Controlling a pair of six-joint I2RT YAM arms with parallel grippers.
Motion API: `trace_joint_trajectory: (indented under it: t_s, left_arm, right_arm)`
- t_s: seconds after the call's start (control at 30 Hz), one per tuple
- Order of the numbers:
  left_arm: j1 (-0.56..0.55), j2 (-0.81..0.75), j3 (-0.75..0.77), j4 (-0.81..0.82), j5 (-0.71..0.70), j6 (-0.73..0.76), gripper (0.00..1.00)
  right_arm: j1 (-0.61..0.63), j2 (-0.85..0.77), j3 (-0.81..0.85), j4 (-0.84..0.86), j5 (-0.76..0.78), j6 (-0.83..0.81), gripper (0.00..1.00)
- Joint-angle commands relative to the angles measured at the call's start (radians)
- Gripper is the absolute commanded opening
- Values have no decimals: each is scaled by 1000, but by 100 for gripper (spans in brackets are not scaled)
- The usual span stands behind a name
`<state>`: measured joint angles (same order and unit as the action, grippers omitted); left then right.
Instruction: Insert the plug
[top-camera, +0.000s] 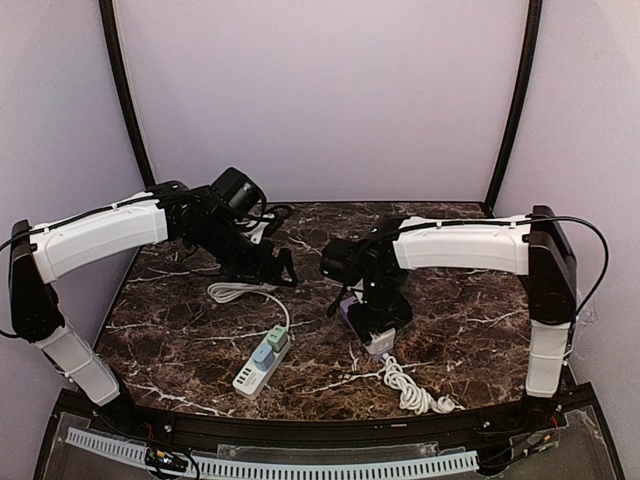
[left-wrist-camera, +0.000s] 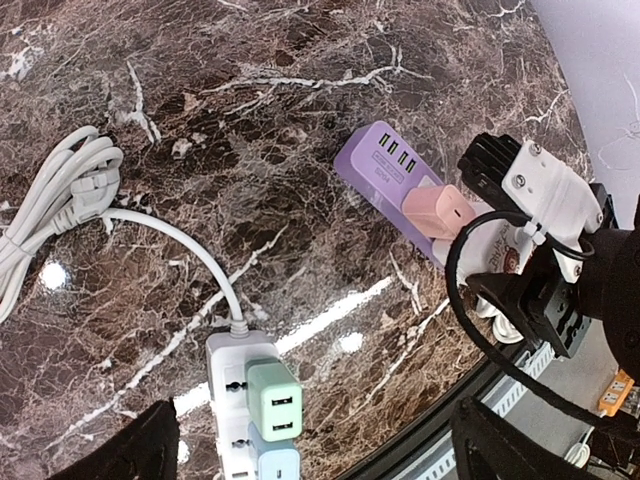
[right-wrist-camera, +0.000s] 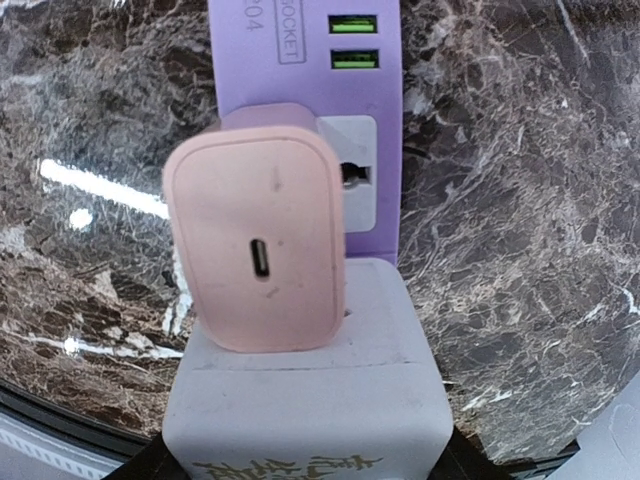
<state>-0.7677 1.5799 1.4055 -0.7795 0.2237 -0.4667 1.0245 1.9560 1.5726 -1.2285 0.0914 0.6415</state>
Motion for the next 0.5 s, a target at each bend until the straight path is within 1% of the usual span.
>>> trace_joint_trajectory:
  t_s: [0.0,0.07,0.1,0.27,0.47]
  left_arm:
    - [4,-40,10,-38,-5,20,95]
    - [4,-41,10,-37,-3,22,95]
    - [4,-42,11,-37,-3,23,95]
    - [6,-48,13,-36,0,28,95]
    - [5,-59,21,-40,0,33,95]
  right_arm:
    - [-10,25,68,-1,126,57,77]
    - [-9,0,117,-41,143,67,92]
    - [-9,-16,135,-54,147,69,98]
    - [-9,-64,199,-93,145,84,99]
    - [-14,-86,300,-134,158,96,99]
